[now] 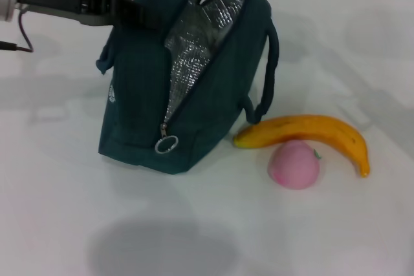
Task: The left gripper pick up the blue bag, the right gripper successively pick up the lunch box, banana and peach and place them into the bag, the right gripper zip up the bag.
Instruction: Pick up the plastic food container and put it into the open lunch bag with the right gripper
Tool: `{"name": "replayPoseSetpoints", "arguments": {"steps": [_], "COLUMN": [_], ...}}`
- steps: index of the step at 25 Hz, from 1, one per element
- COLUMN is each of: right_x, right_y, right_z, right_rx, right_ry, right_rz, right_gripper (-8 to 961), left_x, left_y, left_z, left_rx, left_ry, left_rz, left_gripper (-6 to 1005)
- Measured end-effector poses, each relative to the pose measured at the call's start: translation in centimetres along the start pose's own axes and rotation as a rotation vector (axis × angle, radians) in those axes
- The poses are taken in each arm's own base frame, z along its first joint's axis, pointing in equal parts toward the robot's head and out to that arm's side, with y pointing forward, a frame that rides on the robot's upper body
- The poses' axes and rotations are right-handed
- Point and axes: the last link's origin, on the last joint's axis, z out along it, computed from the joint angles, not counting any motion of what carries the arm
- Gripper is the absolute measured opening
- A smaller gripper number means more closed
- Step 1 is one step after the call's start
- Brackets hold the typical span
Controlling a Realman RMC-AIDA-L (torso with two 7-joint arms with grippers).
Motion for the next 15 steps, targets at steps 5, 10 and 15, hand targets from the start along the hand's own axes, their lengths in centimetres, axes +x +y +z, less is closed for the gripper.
{"name": "replayPoseSetpoints", "arguments": {"steps": [5, 10, 15], "right_x": [0.6, 1.6, 2.9], "right_y": [0.6, 0.8, 0.6], "right_z": [3.4, 5.8, 6.4], "right_rx": [-0.070, -0.098, -0.083], "right_ry": [0.056, 0.119, 0.196], "right_rz": [0.025, 0.041, 0.052], "right_gripper": [90, 91, 91], "left_x": [0.1, 0.2, 0.2], "left_y": [0.2, 0.5, 0.8], "left_z": [0.7, 1.1, 1.5], "left_rx": [-0.018, -0.030, -0.042], "left_ry": [-0.014, -0.015, -0.016], "left_rz": [0.000, 0.006, 0.009], "left_gripper": [36, 37, 37]}}
